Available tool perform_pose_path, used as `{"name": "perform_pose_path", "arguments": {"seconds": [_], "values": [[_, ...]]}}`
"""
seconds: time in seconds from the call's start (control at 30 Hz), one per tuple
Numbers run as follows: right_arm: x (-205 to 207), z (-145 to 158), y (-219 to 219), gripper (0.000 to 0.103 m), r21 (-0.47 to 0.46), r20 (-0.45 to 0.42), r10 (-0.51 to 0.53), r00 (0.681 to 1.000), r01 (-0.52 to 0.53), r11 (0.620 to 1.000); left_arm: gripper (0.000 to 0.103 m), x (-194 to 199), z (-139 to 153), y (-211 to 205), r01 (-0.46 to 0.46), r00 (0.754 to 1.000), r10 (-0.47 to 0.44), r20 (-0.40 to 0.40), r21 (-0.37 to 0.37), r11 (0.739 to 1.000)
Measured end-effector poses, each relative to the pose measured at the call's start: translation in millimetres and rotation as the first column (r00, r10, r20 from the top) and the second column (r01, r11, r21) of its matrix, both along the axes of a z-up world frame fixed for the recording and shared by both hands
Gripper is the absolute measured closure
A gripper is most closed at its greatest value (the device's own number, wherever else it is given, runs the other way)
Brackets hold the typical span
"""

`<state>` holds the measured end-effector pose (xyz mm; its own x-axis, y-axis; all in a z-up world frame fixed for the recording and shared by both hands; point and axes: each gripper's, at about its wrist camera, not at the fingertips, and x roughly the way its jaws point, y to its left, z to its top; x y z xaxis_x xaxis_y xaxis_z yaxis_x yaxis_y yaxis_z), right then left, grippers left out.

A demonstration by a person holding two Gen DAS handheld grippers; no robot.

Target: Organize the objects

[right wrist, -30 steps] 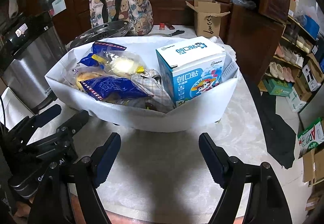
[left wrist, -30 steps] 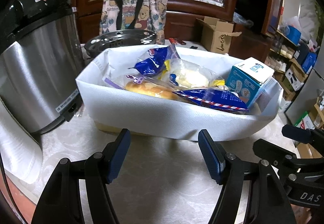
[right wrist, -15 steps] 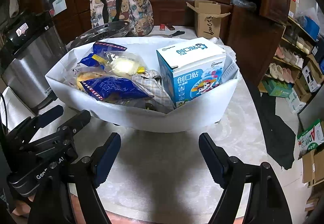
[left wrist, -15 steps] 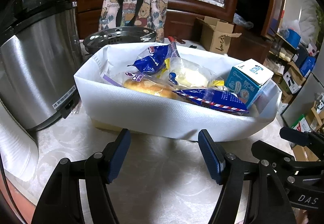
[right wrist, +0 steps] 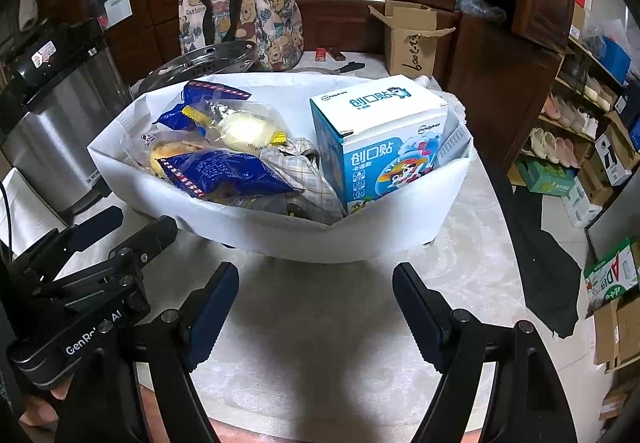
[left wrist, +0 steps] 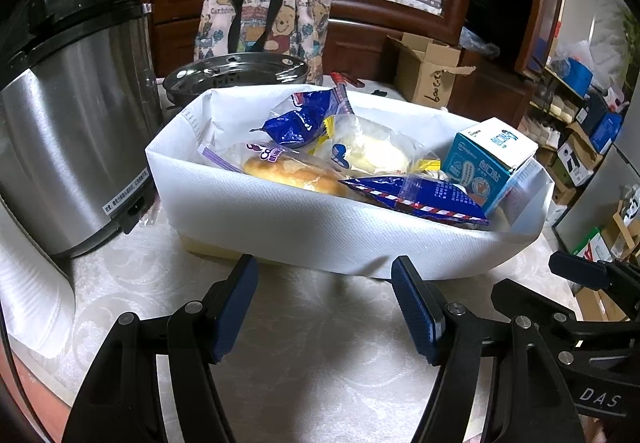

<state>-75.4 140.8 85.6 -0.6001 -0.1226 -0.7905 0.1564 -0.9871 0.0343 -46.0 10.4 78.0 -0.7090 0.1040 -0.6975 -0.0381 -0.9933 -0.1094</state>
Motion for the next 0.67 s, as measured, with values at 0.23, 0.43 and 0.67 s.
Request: {"name": "perform_pose_path", "arguments": {"seconds": [0.23, 0.43, 0.67], "values": [[-0.1, -0.7, -1.3, 0.025, 0.007, -0.001, 0.003, 1.0, -0.003, 1.0, 0.035, 0.7, 0.5, 0.6, 0.002, 1.0, -0.002, -0.003, -0.001, 1.0], [-0.2, -0.9, -1.8, 0.025, 0.008, -0.001, 0.003, 1.0, -0.003, 1.0, 0.035, 0.4, 0.9, 0.4, 0.004, 1.0, -0.004, -0.003, -0.001, 1.0], [0.8, -3.7, -0.9, 0.025, 0.023, -0.002, 0.001, 1.0, -0.001, 1.0, 0.035, -1.3, -0.4, 1.2, 0.016, 1.0, -0.016, 0.019, 0.013, 1.0]]}}
